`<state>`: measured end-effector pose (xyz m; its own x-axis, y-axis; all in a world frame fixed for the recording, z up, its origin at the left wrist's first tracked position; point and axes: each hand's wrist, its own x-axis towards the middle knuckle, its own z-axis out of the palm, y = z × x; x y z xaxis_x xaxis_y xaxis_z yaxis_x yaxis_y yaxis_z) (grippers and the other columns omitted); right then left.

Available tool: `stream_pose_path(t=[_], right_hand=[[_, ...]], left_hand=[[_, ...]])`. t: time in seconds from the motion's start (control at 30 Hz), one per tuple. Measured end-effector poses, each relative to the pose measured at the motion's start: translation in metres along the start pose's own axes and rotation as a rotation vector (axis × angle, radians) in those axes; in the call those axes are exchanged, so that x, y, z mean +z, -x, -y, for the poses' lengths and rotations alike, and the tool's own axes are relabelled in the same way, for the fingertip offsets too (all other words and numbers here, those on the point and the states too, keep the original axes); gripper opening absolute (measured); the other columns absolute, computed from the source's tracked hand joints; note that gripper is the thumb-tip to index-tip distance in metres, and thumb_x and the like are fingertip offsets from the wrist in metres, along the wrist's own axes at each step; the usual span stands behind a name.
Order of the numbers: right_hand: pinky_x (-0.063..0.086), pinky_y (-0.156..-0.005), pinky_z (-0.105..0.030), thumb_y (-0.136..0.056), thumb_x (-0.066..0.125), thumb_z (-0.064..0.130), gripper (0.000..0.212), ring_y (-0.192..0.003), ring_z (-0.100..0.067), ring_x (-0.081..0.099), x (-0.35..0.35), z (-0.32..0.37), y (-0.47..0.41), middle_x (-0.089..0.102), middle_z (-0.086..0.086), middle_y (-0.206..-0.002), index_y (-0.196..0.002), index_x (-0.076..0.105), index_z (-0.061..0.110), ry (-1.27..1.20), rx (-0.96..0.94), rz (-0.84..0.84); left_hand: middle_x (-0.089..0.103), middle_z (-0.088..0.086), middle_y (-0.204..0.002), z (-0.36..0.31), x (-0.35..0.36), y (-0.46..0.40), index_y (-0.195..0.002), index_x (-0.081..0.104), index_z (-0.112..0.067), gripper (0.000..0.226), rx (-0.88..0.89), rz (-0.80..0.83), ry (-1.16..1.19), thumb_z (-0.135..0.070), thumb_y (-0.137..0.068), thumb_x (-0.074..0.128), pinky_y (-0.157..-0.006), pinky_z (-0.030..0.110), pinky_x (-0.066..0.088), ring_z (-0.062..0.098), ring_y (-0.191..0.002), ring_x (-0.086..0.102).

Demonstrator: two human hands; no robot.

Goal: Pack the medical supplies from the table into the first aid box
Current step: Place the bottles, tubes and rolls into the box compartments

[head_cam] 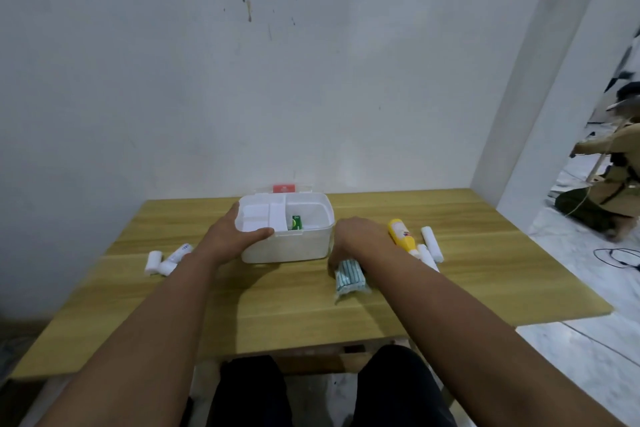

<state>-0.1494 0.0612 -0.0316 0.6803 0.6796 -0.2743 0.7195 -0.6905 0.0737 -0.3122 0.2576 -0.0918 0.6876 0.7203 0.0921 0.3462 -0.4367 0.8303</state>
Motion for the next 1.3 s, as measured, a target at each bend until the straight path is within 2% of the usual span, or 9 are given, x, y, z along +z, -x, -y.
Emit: stream_pose_path(t=[0.1, 0.33, 0.43, 0.53, 0.63, 0.73, 0.87, 1.0, 1.3], right_hand=[[0.046, -0.072, -0.032, -0.073, 0.086, 0.043, 0.049, -0.088, -0.024, 0.06, 0.001, 0.0, 0.002, 0.06, 0.001, -0.093, -0.113, 0.066, 0.022, 0.011, -0.008, -0.062], [0.04, -0.055, -0.028, -0.069, 0.084, 0.035, 0.031, -0.068, -0.016, 0.057, -0.057, -0.018, 0.0, 0.064, 0.002, -0.083, -0.079, 0.058, 0.02, -0.08, 0.05, -0.188], [0.044, -0.058, -0.029, -0.07, 0.085, 0.035, 0.033, -0.074, -0.02, 0.062, -0.084, -0.021, -0.004, 0.065, 0.0, -0.083, -0.081, 0.059, 0.019, -0.159, -0.002, -0.288], [0.057, -0.072, -0.035, -0.072, 0.088, 0.032, 0.042, -0.091, -0.024, 0.067, -0.099, -0.015, -0.014, 0.069, -0.003, -0.1, -0.104, 0.069, 0.014, -0.243, -0.129, -0.327], [0.053, -0.069, -0.031, -0.072, 0.089, 0.026, 0.041, -0.097, -0.021, 0.064, -0.097, -0.004, -0.024, 0.065, 0.002, -0.107, -0.109, 0.073, 0.02, -0.236, -0.263, -0.281], [0.061, -0.074, -0.035, -0.067, 0.092, 0.029, 0.037, -0.096, -0.02, 0.066, -0.087, 0.01, -0.037, 0.069, 0.003, -0.107, -0.1, 0.076, 0.027, -0.156, -0.327, -0.216], [0.063, -0.077, -0.037, -0.067, 0.093, 0.022, 0.038, -0.091, -0.019, 0.068, -0.073, 0.027, -0.054, 0.072, 0.002, -0.1, -0.102, 0.079, 0.021, -0.028, -0.329, -0.095], [0.062, -0.077, -0.033, -0.072, 0.09, 0.02, 0.029, -0.096, -0.019, 0.068, -0.057, 0.038, -0.072, 0.071, 0.001, -0.107, -0.098, 0.079, 0.021, -0.106, -0.358, -0.042], [0.063, -0.085, -0.039, -0.073, 0.091, 0.022, 0.024, -0.096, -0.021, 0.071, -0.05, 0.034, -0.084, 0.073, 0.001, -0.105, -0.089, 0.073, 0.021, -0.235, -0.367, -0.006]], left_hand=[[0.057, -0.01, -0.131, 0.0, 0.001, 0.001, -0.145, 0.04, -0.043, 0.089, 0.003, -0.002, 0.001, -0.061, -0.069, 0.083, -0.091, 0.049, 0.057, 0.022, -0.116, 0.055], [0.057, -0.007, -0.138, 0.002, 0.0, -0.001, -0.147, 0.04, -0.042, 0.091, 0.02, -0.004, -0.026, -0.064, -0.069, 0.081, -0.093, 0.046, 0.055, 0.022, -0.118, 0.054], [0.056, -0.005, -0.141, 0.004, 0.001, -0.001, -0.148, 0.039, -0.039, 0.089, 0.034, -0.011, -0.045, -0.062, -0.072, 0.08, -0.093, 0.043, 0.052, 0.021, -0.117, 0.052], [0.056, -0.005, -0.141, 0.006, 0.0, -0.002, -0.148, 0.039, -0.038, 0.092, 0.039, 0.001, -0.04, -0.064, -0.071, 0.08, -0.092, 0.043, 0.052, 0.022, -0.119, 0.053], [0.056, -0.006, -0.142, 0.008, 0.001, -0.002, -0.149, 0.037, -0.04, 0.095, 0.03, -0.004, -0.034, -0.068, -0.068, 0.078, -0.092, 0.043, 0.053, 0.022, -0.121, 0.054], [0.056, -0.007, -0.143, 0.007, 0.005, -0.001, -0.148, 0.037, -0.04, 0.093, 0.039, -0.024, -0.034, -0.068, -0.069, 0.078, -0.095, 0.045, 0.054, 0.022, -0.124, 0.054], [0.057, -0.007, -0.141, 0.008, 0.006, -0.002, -0.148, 0.038, -0.039, 0.092, 0.045, -0.051, -0.044, -0.066, -0.07, 0.079, -0.092, 0.042, 0.054, 0.021, -0.121, 0.054], [0.055, -0.006, -0.143, 0.011, 0.007, -0.003, -0.149, 0.036, -0.039, 0.1, 0.021, -0.052, -0.065, -0.074, -0.064, 0.076, -0.09, 0.039, 0.054, 0.021, -0.123, 0.054], [0.052, -0.005, -0.147, 0.014, 0.009, -0.005, -0.153, 0.033, -0.036, 0.105, 0.011, -0.068, -0.066, -0.074, -0.065, 0.076, -0.086, 0.035, 0.052, 0.023, -0.127, 0.051]])
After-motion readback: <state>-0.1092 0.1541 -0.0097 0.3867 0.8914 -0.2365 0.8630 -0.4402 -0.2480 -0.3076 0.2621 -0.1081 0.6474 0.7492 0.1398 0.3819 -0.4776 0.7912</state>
